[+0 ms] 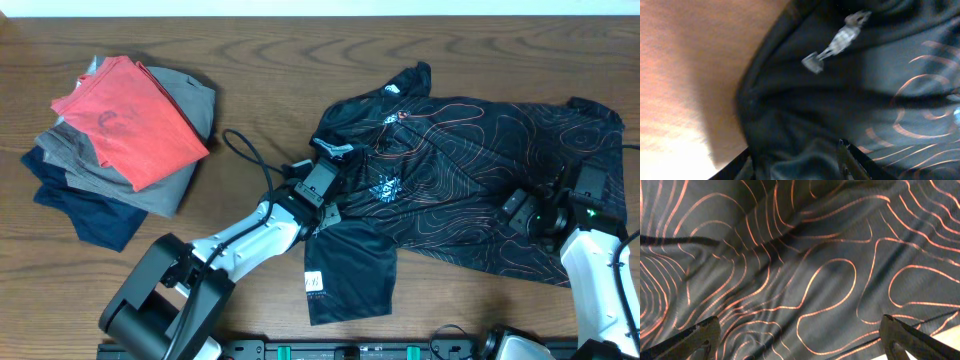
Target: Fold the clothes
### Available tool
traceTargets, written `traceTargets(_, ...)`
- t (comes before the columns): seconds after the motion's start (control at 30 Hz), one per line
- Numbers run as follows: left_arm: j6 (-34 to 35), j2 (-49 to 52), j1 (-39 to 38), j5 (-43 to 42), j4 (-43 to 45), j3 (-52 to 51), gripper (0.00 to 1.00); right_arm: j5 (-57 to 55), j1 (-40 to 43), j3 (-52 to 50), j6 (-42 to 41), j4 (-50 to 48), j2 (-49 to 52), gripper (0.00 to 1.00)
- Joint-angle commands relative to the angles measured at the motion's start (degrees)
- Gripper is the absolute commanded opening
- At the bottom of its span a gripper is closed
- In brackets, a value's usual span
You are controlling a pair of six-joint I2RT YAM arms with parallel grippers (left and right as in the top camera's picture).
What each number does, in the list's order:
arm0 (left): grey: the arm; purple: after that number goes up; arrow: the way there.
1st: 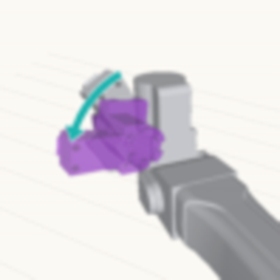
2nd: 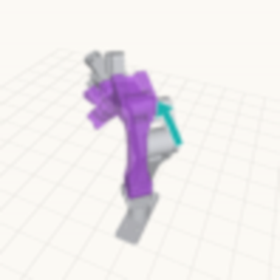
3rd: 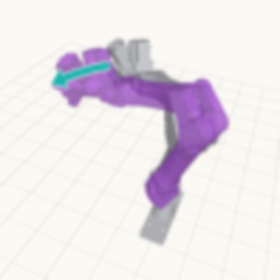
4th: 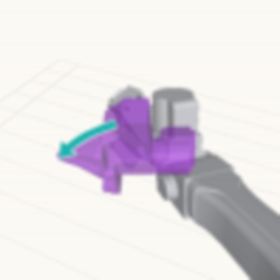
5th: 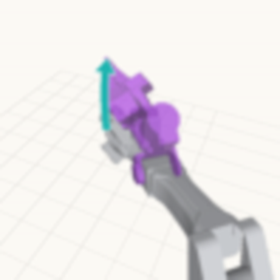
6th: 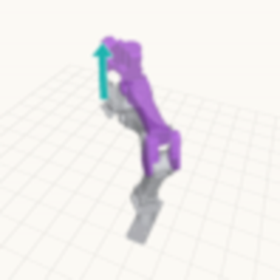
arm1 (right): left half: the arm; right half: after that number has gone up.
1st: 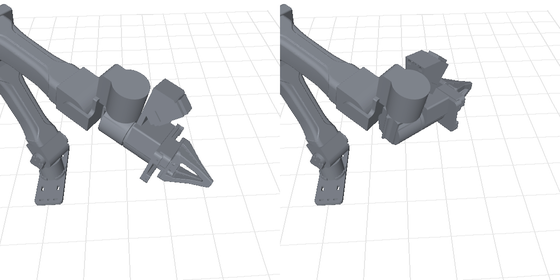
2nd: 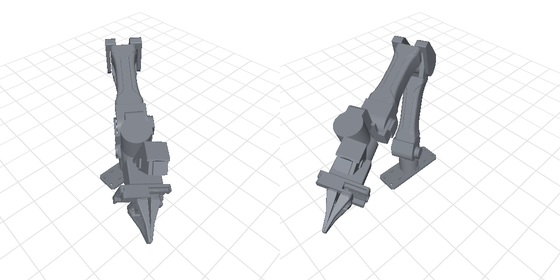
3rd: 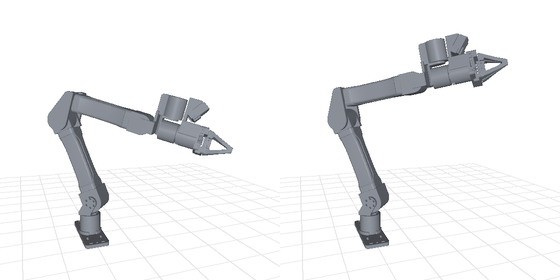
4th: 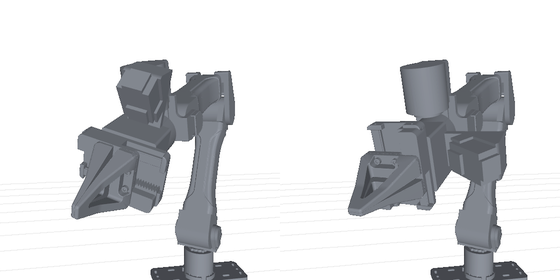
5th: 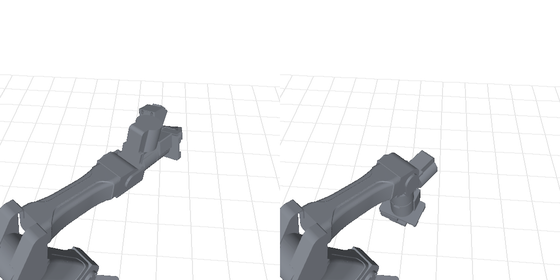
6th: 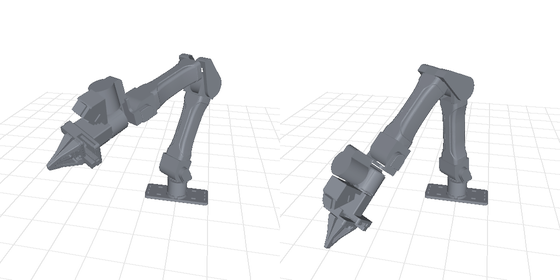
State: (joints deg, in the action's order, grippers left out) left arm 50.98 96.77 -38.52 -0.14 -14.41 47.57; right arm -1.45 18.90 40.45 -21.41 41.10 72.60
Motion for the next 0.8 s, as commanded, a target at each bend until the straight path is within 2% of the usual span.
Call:
traceTargets(0.0,-3.1,3.8,0.0,-6.3,1.7,-2.1,0.4,-0.1,0.7,0.3,0.0,1.3,-0.4,0.99)
traceTargets(0.1,-4.1,3.7,0.0,-7.4,1.5,-2.1,0.13,-2.2,1.6,0.3,-4.6,4.6,-0.4,0.99)
traceTargets(0.13,-4.1,3.7,0.0,-7.6,0.8,-2.1,0.07,-3.1,2.0,0.3,-6.3,5.8,-0.4,0.99)
traceTargets(0.33,-7.5,1.6,0.6,-8.5,-3.2,-2.1,0.06,-4.3,5.3,0.3,-10.2,9.4,-0.4,0.99)
traceTargets(0.63,-10.1,-13.4,7.8,-8.4,-9.5,-2.1,0.06,-6.3,17.9,-0.3,-11.8,10.1,-0.4,0.99)
traceTargets(0.77,-10.1,-16.4,8.6,-8.4,-10.0,-2.1,0.06,-6.0,23.1,-1.8,-11.8,9.8,-0.4,0.98)
